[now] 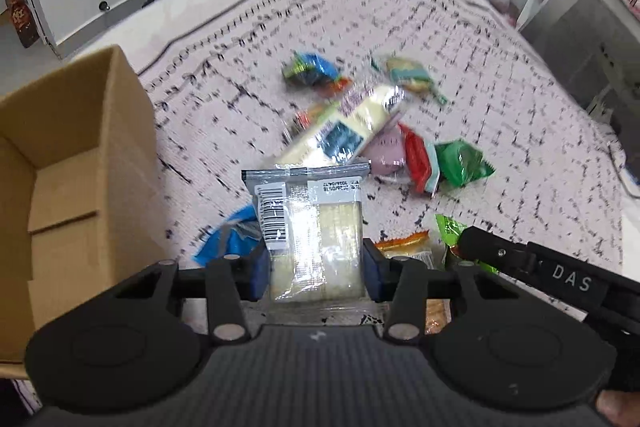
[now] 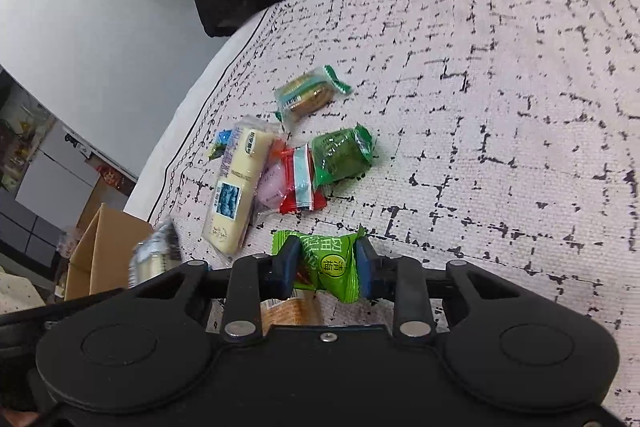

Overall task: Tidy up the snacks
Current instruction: 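Grasp the bread pack with the left gripper while the right gripper grasps the green snack, then release the bread pack and green snack into the cardboard box with both grippers, then grasp the blue wrapper with the left gripper while the right gripper grasps the orange biscuit bar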

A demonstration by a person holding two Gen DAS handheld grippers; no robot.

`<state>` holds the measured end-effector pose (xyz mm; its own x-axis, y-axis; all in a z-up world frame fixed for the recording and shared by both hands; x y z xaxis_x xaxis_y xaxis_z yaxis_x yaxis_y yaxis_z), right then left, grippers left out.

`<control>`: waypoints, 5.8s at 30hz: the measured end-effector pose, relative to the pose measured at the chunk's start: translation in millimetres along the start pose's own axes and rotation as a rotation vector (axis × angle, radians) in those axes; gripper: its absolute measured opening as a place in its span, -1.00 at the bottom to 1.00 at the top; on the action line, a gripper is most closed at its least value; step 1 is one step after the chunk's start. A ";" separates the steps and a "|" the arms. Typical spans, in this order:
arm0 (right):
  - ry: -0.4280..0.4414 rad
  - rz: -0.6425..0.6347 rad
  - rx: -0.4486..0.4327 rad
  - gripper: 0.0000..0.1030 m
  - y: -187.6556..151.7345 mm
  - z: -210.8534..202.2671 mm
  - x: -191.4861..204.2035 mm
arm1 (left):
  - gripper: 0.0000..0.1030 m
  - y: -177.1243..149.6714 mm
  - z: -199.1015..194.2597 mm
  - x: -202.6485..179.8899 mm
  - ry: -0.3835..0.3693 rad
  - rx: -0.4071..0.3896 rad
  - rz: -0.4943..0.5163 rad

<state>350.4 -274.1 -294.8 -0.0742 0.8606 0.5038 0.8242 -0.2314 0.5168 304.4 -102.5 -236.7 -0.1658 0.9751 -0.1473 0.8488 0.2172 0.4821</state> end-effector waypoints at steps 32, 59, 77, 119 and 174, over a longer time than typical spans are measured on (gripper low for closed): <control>0.007 -0.133 -0.134 -0.45 4.7 -61.5 127.4 | -0.12 30.0 -114.0 83.6 -0.132 -0.222 -0.195; 0.072 -0.216 -0.065 -0.45 -17.1 6.4 233.8 | -0.12 45.2 -89.2 199.8 -0.129 -0.190 -0.451; 0.131 -0.236 -0.032 -0.32 -18.2 34.3 269.6 | 0.00 48.9 -72.6 224.3 -0.053 -0.162 -0.513; -0.173 -0.120 -0.086 0.29 -22.7 -78.0 112.9 | 0.62 41.8 -107.9 123.8 -0.125 -0.230 -0.229; -0.072 0.050 0.034 0.37 -32.6 -6.3 19.5 | 0.61 -16.4 -0.3 23.7 -0.027 -0.200 -0.070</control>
<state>318.6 -252.7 -297.5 0.0069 0.8793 0.4762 0.8443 -0.2603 0.4684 286.4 -83.0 -247.9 -0.2051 0.9563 -0.2084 0.7186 0.2917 0.6313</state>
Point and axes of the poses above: each gripper's, at about its wrist camera, not at the fingertips, and z roughly the way its jaws point, x to its left, y to its top, the point moved 8 cm from there along z, roughly the way its jaws point
